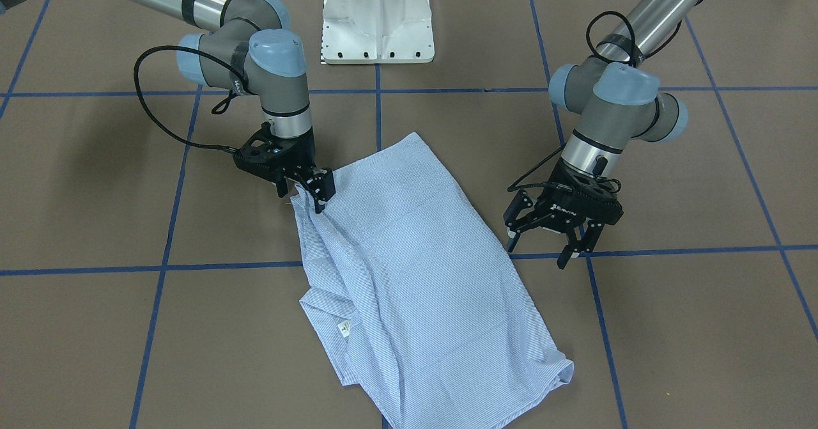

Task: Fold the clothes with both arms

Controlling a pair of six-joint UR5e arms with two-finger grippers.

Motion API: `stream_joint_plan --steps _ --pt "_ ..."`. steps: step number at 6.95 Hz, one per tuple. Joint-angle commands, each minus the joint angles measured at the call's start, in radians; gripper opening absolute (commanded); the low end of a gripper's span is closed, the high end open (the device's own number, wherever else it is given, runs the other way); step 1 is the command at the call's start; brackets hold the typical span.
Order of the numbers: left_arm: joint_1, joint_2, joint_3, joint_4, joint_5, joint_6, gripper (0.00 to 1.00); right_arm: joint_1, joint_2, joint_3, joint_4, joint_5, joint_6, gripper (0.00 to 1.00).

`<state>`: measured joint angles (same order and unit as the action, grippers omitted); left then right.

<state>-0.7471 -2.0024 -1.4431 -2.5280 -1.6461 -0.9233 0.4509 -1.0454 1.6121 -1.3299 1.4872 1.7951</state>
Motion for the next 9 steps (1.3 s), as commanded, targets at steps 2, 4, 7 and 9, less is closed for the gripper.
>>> stream_joint_plan --steps 2,4,7,9 --pt "0.000 0.001 0.001 0.000 0.000 0.000 1.00 -0.023 0.011 -0.009 0.000 -0.028 -0.003 0.15" --pt "0.000 0.014 0.001 -0.003 0.000 0.000 1.00 -0.023 0.013 -0.005 0.000 -0.030 -0.005 0.00" --pt "0.000 0.016 0.000 -0.005 -0.001 -0.002 1.00 -0.023 0.007 0.009 0.000 -0.028 -0.006 0.00" --pt "0.000 0.022 -0.002 -0.008 -0.001 -0.002 1.00 -0.021 0.004 0.018 -0.027 -0.028 -0.022 0.00"
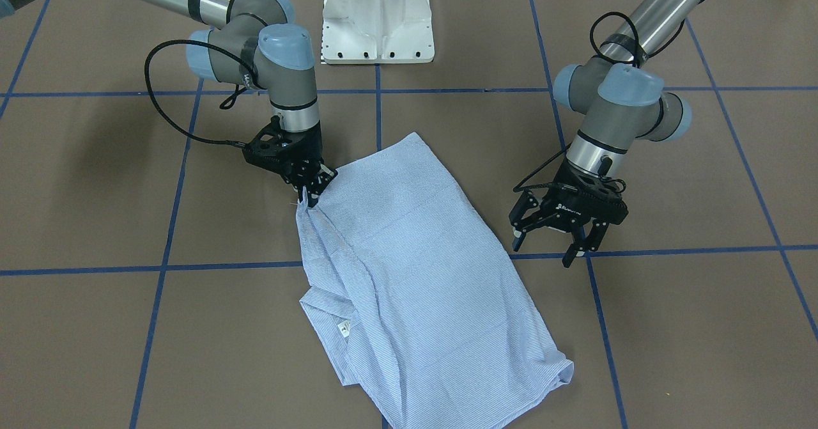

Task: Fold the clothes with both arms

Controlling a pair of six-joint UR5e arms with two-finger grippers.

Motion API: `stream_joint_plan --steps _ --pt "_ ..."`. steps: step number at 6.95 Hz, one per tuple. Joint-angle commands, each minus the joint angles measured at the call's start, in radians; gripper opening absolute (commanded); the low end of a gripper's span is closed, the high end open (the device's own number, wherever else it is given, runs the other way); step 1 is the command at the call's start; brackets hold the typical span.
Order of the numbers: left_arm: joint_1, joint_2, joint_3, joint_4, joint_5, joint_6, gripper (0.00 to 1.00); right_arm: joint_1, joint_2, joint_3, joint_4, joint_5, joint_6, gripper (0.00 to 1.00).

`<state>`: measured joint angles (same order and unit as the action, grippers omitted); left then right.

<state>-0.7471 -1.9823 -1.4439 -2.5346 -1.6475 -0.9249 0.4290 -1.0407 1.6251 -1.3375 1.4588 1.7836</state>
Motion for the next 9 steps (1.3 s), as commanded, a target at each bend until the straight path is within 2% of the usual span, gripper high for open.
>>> stream_joint_plan --steps 1,2,4,5,7,9 --pt "0.000 0.002 -0.001 -0.001 0.000 0.000 1.00 -0.001 -0.001 0.007 -0.026 -0.005 -0.010 0.00" --pt "0.000 0.002 0.000 -0.001 0.000 0.000 1.00 -0.001 -0.005 0.031 -0.029 -0.011 -0.010 0.00" --pt "0.000 0.002 -0.031 -0.001 -0.008 -0.002 1.00 -0.019 0.002 0.155 -0.141 -0.012 -0.007 0.00" --pt "0.005 0.023 -0.083 0.000 -0.012 -0.008 1.00 -0.065 0.001 0.226 -0.188 -0.050 0.002 0.00" --pt "0.052 0.030 -0.172 0.004 -0.032 -0.157 1.00 -0.102 0.010 0.315 -0.265 -0.075 0.013 0.00" --pt "0.147 0.135 -0.348 0.005 -0.029 -0.321 1.00 -0.102 0.010 0.334 -0.282 -0.077 0.014 0.00"
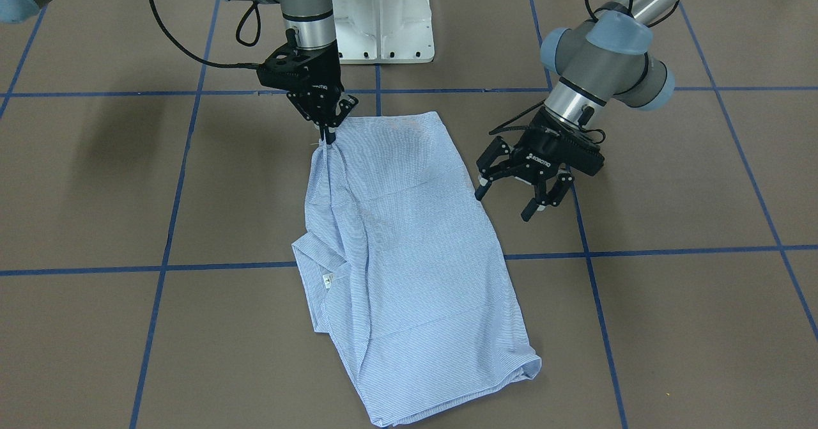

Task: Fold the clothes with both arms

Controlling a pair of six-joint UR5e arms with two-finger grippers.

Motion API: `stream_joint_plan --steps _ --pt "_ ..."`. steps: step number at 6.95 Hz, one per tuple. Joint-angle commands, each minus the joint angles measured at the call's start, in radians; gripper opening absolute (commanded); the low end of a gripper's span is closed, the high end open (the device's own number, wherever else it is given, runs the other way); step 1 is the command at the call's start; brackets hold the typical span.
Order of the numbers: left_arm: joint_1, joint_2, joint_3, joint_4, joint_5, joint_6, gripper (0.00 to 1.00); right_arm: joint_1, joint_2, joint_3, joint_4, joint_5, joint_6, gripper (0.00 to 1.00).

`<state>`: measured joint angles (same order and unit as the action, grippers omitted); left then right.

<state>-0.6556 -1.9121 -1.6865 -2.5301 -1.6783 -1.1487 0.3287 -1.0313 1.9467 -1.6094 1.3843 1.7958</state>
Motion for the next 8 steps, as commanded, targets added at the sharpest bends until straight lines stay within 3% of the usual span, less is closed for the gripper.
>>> stream_joint_plan --steps 1,3,4,6,8 --pt "0.117 0.159 -0.198 -0.003 0.015 -0.214 1.00 -0.002 0.000 0.020 -0.010 -0.004 0.002 0.00" --pt "0.402 0.219 -0.220 -0.001 0.333 -0.512 1.00 0.001 0.000 0.029 -0.010 -0.024 0.002 0.00" --pt "0.480 0.209 -0.207 0.002 0.400 -0.664 1.00 0.003 -0.004 0.047 -0.010 -0.025 0.002 0.00" --pt "0.499 0.184 -0.168 0.005 0.410 -0.805 0.81 0.001 -0.009 0.055 -0.010 -0.034 0.002 0.00" --pt "0.505 0.058 -0.047 0.005 0.410 -0.845 0.77 0.001 -0.010 0.055 -0.010 -0.047 0.002 0.00"
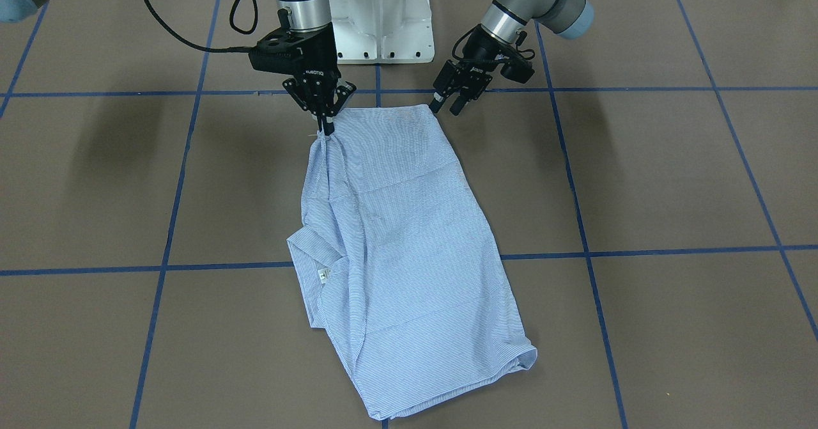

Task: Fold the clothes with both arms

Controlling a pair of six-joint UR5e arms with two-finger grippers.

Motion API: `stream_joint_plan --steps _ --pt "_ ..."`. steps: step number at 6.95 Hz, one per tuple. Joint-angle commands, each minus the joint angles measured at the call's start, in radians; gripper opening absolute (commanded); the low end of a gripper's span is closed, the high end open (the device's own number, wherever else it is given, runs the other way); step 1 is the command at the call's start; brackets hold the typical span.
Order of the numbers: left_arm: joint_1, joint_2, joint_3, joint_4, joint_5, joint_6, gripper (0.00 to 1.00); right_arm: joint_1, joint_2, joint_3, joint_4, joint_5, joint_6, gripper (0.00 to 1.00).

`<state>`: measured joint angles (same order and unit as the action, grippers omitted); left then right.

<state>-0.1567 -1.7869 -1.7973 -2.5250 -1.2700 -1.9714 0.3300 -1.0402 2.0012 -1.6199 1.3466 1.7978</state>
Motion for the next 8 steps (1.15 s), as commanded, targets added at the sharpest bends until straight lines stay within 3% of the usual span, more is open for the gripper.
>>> stream_joint_plan --steps 1,3,4,5,6,8 --pt "0.008 -0.072 0.067 0.000 0.001 -0.023 0.77 0.000 -0.001 0.001 0.000 -0.009 0.000 0.00" --pt "0.011 -0.071 0.067 0.000 0.001 -0.021 0.77 0.000 0.002 0.001 0.000 -0.009 0.000 0.00" --pt "0.014 -0.069 0.065 -0.001 0.006 -0.023 0.67 0.000 -0.001 0.001 0.000 -0.009 0.000 0.00" --pt "0.013 -0.060 0.052 -0.001 0.021 -0.021 0.05 0.000 -0.001 0.001 0.000 -0.009 0.000 0.00" --pt "0.011 -0.055 0.038 -0.003 0.020 -0.009 0.00 0.000 -0.004 0.001 0.000 -0.009 0.000 0.00" --pt "0.009 -0.005 -0.093 0.000 0.015 -0.006 0.00 0.003 -0.006 0.007 0.000 -0.010 0.000 0.00"
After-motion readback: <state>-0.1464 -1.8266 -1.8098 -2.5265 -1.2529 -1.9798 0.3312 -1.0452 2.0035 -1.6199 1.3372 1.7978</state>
